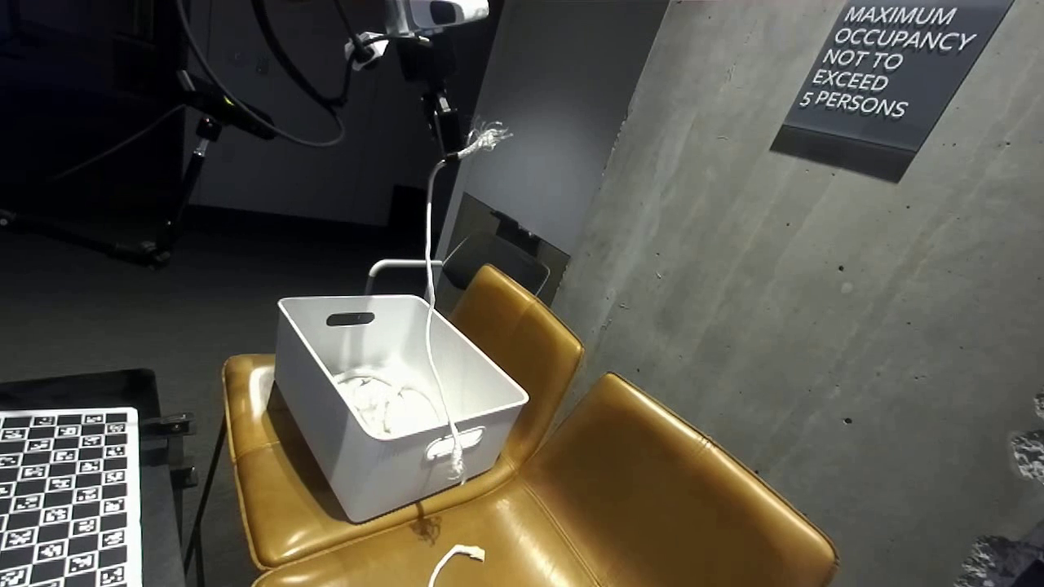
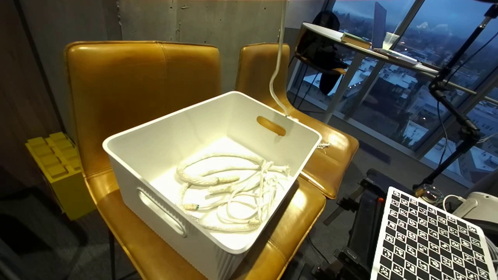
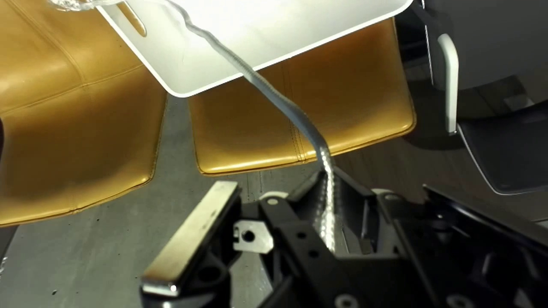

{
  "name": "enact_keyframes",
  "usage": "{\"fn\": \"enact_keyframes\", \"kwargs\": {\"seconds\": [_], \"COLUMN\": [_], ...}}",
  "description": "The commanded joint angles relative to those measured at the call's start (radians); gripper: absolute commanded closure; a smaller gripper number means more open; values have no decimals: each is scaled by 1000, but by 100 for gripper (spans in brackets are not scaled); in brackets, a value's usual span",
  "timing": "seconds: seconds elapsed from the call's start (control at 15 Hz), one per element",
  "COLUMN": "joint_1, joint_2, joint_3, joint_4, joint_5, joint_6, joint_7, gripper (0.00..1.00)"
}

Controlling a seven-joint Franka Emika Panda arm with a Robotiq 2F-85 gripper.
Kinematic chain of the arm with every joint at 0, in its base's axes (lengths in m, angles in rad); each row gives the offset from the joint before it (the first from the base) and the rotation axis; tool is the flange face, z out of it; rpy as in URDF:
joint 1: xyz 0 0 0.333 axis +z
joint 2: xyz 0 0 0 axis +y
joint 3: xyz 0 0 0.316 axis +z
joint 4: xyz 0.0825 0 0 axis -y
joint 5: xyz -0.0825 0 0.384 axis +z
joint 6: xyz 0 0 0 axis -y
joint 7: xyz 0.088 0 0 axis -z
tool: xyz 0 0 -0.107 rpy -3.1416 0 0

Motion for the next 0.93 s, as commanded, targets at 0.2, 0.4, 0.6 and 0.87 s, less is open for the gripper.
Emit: {"fn": "enact_keyframes", "kwargs": {"seconds": [0.2, 0.4, 0.6, 0.87], "joint_1": [-76, -71, -49, -32], "joint_2": [34, 41, 43, 75], "joint_3": [32, 42, 73, 107], "joint_4": [39, 88, 110, 59], "joint_5": [27, 27, 15, -12], "joint_6": [-24, -51, -61, -34], "joint_7": [-32, -28, -7, 25], "gripper": [97, 97, 97, 97]}}
